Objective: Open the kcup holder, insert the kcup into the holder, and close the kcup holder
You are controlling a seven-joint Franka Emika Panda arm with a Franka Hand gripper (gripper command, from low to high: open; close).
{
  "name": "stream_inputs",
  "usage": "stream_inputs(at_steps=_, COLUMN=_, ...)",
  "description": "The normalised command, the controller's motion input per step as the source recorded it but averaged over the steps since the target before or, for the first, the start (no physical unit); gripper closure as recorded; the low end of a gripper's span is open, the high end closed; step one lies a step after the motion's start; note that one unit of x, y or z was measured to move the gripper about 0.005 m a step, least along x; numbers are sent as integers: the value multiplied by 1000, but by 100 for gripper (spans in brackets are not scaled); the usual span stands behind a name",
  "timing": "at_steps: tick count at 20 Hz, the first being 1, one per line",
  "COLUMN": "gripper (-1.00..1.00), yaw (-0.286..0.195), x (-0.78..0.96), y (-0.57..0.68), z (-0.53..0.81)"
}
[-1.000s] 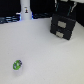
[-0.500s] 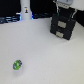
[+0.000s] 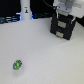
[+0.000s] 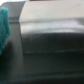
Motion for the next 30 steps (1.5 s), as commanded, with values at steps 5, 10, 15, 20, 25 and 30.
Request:
stream_inputs(at_steps=5, gripper=100, yaw=-30, x=-223, y=32, z=-181)
stream_inputs(at_steps=10, gripper=100, yaw=-9, x=42, y=-20, z=0)
stream_inputs(at_steps=15, gripper=100, yaw=-10, x=34, y=-23, z=0)
stream_inputs(at_steps=20, gripper=100, yaw=-27, x=795, y=-194, z=228)
stream_inputs(at_steps=25, gripper=100, yaw=-34, x=946, y=-269, z=204)
stream_inputs(at_steps=30, gripper=100, yaw=-59, x=959, y=-303, z=124)
